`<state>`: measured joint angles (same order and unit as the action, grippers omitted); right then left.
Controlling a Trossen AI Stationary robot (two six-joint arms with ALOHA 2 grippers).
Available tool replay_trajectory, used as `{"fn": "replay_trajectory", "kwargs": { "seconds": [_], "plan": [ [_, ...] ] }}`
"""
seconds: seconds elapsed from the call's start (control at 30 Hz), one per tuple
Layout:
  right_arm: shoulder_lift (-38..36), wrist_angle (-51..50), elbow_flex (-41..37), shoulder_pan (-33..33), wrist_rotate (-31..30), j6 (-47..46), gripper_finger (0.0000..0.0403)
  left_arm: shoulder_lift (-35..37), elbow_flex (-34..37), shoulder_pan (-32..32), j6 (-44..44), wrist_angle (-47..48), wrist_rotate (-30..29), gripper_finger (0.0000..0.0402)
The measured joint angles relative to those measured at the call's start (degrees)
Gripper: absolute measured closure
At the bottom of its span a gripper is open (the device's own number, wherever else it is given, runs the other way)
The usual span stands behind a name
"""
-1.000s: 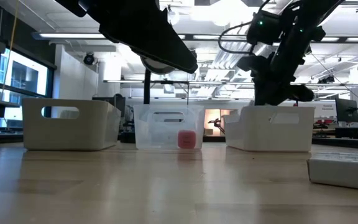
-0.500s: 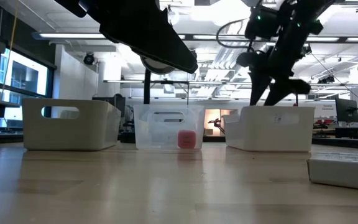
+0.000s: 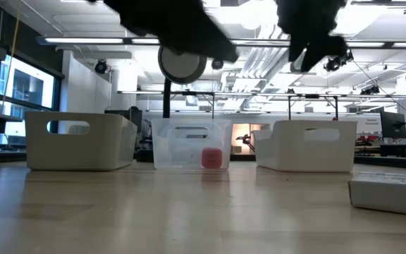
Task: Pick and place items into bin
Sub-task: Put the white box into the white bin
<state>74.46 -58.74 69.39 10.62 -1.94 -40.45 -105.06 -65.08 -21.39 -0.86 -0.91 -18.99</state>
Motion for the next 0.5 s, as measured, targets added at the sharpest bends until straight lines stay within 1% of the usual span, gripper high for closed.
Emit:
{"fn": "replay_trajectory", "kwargs": {
  "seconds": [0.13, 0.27, 0.33, 0.5],
  "plan": [
    [-0.02, -4.72, 2.68, -9.22, 2.80, -3.37, 0.0198, -0.39, 0.00, -0.02, 4.18, -3.37, 2.70, 0.0289],
    [-0.02, -4.02, 0.79, -20.28, 4.00, -11.01, 0.0202, -0.57, 0.00, 0.00, 5.83, -4.47, 2.78, 0.0289],
    [-0.02, -1.88, -1.61, -25.42, 4.02, -16.06, 0.0203, -1.45, -0.02, 0.00, 7.00, -5.45, 3.52, 0.0289],
    [0.00, 8.09, -9.53, -35.34, 3.72, -29.03, 0.0203, -4.50, 0.00, 0.00, 8.56, -10.45, 9.18, 0.0289]
  ]
}}
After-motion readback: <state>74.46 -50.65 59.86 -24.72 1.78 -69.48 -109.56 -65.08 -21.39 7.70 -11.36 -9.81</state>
